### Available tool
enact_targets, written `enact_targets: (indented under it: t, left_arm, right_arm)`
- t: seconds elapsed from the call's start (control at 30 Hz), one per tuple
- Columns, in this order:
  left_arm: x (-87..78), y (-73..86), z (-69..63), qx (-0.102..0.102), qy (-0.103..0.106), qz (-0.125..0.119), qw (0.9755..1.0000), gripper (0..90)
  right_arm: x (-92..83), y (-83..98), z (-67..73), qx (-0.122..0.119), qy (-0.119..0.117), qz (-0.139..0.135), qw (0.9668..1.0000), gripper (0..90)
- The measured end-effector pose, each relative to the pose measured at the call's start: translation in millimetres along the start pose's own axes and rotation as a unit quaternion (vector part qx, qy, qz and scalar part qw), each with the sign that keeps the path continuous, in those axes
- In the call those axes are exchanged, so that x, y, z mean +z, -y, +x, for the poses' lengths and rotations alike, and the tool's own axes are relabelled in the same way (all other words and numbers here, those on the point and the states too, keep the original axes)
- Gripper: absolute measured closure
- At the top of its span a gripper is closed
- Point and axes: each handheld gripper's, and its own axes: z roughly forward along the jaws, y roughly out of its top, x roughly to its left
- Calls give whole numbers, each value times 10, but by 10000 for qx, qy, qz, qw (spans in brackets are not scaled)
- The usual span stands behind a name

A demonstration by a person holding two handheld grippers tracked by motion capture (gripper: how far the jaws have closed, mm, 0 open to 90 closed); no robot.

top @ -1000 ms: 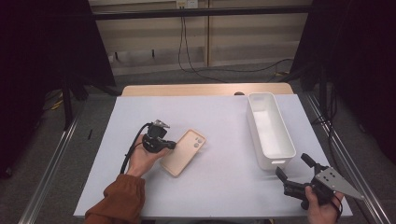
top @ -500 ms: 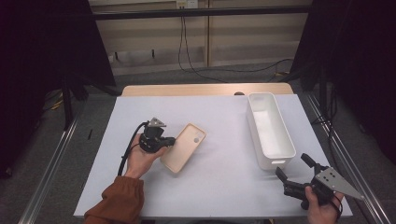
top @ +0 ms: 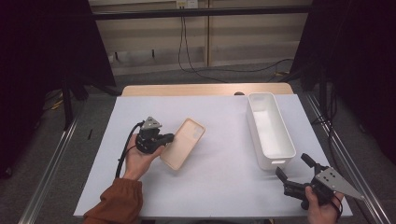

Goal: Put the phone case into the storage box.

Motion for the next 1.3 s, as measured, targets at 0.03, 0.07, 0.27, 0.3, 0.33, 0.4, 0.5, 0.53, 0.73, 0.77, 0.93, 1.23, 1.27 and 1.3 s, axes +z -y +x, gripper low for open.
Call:
enact_targets:
  t: [0.03,0.07,0.27,0.3,0.33,0.4,0.5,0.53,0.73,0.77,0.93,1.23,1.27,1.3]
  left_arm:
    - [-9,6,2,-7,-34,-58,10000,877]
    - [-18,9,9,-2,-60,-96,9999,876]
    - [-77,28,19,-25,-54,-383,9992,876]
    - [-84,28,16,-28,-68,-409,9991,876]
    - [-98,30,14,-38,-57,-474,9989,877]
    - [-123,33,6,-29,-63,-583,9983,876]
    - [-166,36,-7,-103,-21,-764,9970,876]
    - [-184,41,-14,-78,-40,-834,9965,876]
    - [-235,79,-46,-97,-50,-1005,9949,877]
    - [-251,84,-51,-88,-49,-1032,9946,876]
    - [-361,105,-90,-131,-38,-1239,9922,877]
    - [-478,256,-143,-226,-26,-1442,9893,876]
    - [-467,261,-150,-252,30,-1455,9890,876]
    - [-462,264,-155,-235,40,-1466,9889,876]
  right_arm:
    - [-1,-1,1,3,-1,2,10000,0]
    - [-2,-1,1,-1,-1,3,10000,0]
    - [-3,-2,2,5,-1,0,10000,0]
    - [-2,-1,2,0,-3,0,10000,0]
    - [-2,-1,2,1,-3,0,10000,0]
    - [-4,-1,3,9,-3,-1,10000,0]
    - [-4,0,-2,26,12,-5,10000,0]
    - [-4,1,-3,36,16,-11,10000,0]
    - [-3,1,-8,45,0,-6,10000,0]
    - [-2,0,-6,53,-1,-15,10000,0]
    - [0,-2,-6,54,-1,-14,10000,0]
    - [24,-27,9,13,-84,22,10000,0]
    - [27,-30,13,12,-90,17,10000,0]
    - [32,-36,17,3,-100,15,9999,0]
